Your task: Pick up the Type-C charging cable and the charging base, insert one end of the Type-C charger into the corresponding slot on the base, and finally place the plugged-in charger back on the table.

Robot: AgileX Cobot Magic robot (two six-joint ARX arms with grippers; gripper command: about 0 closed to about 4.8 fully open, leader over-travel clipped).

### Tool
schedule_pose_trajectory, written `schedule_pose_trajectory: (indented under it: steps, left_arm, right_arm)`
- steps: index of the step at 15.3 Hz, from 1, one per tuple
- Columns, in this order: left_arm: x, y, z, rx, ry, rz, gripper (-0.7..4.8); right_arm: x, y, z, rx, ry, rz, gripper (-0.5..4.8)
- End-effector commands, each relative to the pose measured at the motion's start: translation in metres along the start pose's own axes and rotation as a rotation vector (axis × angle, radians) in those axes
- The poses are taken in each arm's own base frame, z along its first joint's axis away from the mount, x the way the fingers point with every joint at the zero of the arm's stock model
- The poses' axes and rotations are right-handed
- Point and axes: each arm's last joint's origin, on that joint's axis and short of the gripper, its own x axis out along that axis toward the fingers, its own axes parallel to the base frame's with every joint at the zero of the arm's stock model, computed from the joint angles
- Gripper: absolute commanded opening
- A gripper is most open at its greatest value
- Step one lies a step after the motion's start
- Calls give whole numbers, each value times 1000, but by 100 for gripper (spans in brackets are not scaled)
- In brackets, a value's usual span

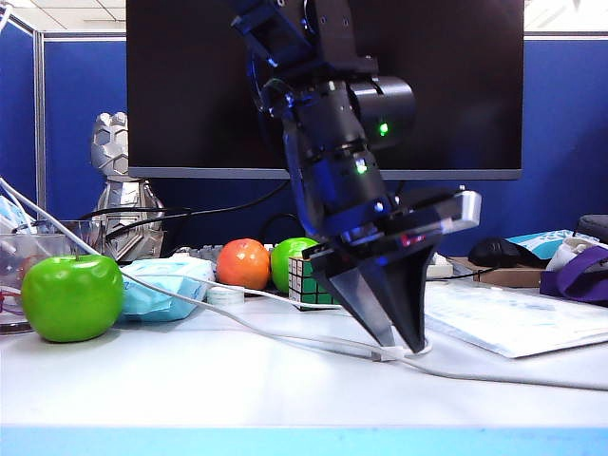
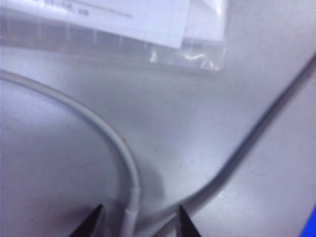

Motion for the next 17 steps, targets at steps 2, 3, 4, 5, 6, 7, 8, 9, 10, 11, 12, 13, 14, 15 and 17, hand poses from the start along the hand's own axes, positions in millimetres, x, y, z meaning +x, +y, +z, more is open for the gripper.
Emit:
schedule_pose_trajectory:
  steps: [2, 3, 4, 5, 6, 7, 8, 9, 10, 11, 12, 13, 14, 15, 17]
  left_arm:
    - [8, -1, 0, 23, 17, 22, 74]
    - [9, -3, 2, 41, 16, 37, -12]
    - [9, -4, 3, 48, 5, 48, -6]
    - [7, -5, 5, 57, -6, 45, -6]
    - [3, -5, 8, 58, -10, 39, -6]
    - [-8, -8, 14, 60, -31, 5, -6]
    - [-21, -9, 21, 65, -69, -30, -6]
    - [-35, -11, 27, 73, -111, -59, -6]
    - [-55, -16, 35, 78, -166, -83, -6]
    - [-75, -19, 41, 95, -228, -99, -6]
    - [-97, -25, 47, 118, -294, -112, -6]
    - [-120, -30, 51, 132, -359, -117, -6]
    - [-139, -34, 54, 136, -412, -114, -6]
    - [-163, -40, 58, 137, -485, -112, -6]
    - [-205, -50, 62, 132, -620, -106, -6]
  right_arm:
    - [-3, 1, 4, -13, -34, 3, -1]
    - [-3, 1, 4, -13, -34, 3, -1]
    - [-3, 1, 4, -13, -34, 3, -1]
    - [-3, 1, 4, -13, -34, 3, -1]
    - [-3, 1, 4, -13, -34, 3, -1]
    - [-3, 1, 4, -14, -35, 3, -1]
    - [-4, 1, 4, -15, -37, 2, -1]
    - [-4, 2, 4, -15, -39, 2, -1]
    - [-5, 2, 4, -18, -44, 1, -1]
    - [-7, 2, 5, -21, -52, 0, -1]
    - [-8, 3, 6, -25, -61, -1, -1]
    - [-11, 4, 7, -33, -77, -4, -1]
    - [-14, 5, 8, -41, -95, -7, -1]
    - [-19, 7, 10, -51, -117, -12, -1]
    - [-27, 10, 12, -53, -152, -21, -1]
